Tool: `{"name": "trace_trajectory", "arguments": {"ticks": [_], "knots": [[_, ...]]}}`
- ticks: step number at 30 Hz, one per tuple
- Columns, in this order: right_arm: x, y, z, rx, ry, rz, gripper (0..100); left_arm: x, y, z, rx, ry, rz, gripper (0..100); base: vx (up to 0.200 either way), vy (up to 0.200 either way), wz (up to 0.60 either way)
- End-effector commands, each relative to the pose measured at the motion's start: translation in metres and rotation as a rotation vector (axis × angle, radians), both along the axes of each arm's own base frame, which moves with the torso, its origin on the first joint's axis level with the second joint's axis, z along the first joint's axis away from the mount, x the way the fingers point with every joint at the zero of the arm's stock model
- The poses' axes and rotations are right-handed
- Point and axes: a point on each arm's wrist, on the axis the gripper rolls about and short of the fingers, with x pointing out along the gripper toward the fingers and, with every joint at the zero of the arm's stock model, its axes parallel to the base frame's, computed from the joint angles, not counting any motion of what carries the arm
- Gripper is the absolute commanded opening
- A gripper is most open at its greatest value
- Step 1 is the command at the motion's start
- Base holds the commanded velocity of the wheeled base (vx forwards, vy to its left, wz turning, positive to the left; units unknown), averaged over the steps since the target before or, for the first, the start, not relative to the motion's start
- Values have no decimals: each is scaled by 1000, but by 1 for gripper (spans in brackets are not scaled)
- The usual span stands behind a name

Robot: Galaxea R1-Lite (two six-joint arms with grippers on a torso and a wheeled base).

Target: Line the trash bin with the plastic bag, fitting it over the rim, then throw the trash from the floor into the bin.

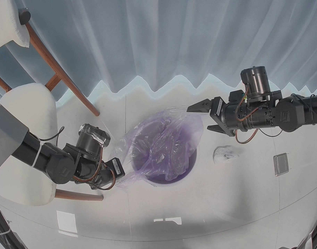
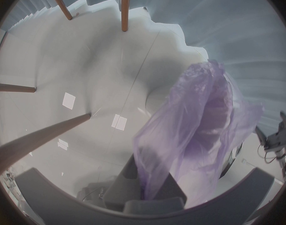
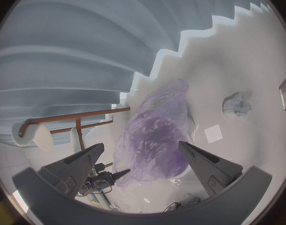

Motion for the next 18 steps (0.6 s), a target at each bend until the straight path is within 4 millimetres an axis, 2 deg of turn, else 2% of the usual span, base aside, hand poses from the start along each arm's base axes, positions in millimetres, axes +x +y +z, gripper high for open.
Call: {"name": "trace_trajectory", "arguments": {"ticks": [1, 2, 7, 16, 18], "knots": [[-11, 30, 10, -23, -33, 40, 100, -26, -8, 10, 9, -16, -47, 0, 0, 0, 0], [-13, 39, 6, -66, -42, 49, 100, -35, -11, 10, 15, -14, -66, 0, 0, 0, 0], [-16, 49, -11, -244, -52, 115, 100, -49, -14, 3, 34, 16, -98, 0, 0, 0, 0], [-2, 65, -28, -428, -163, 187, 100, -58, -15, -2, 48, 39, -117, 0, 0, 0, 0], [1, 77, -36, -469, -186, 218, 100, -59, -17, -3, 49, 40, -125, 0, 0, 0, 0]]}}
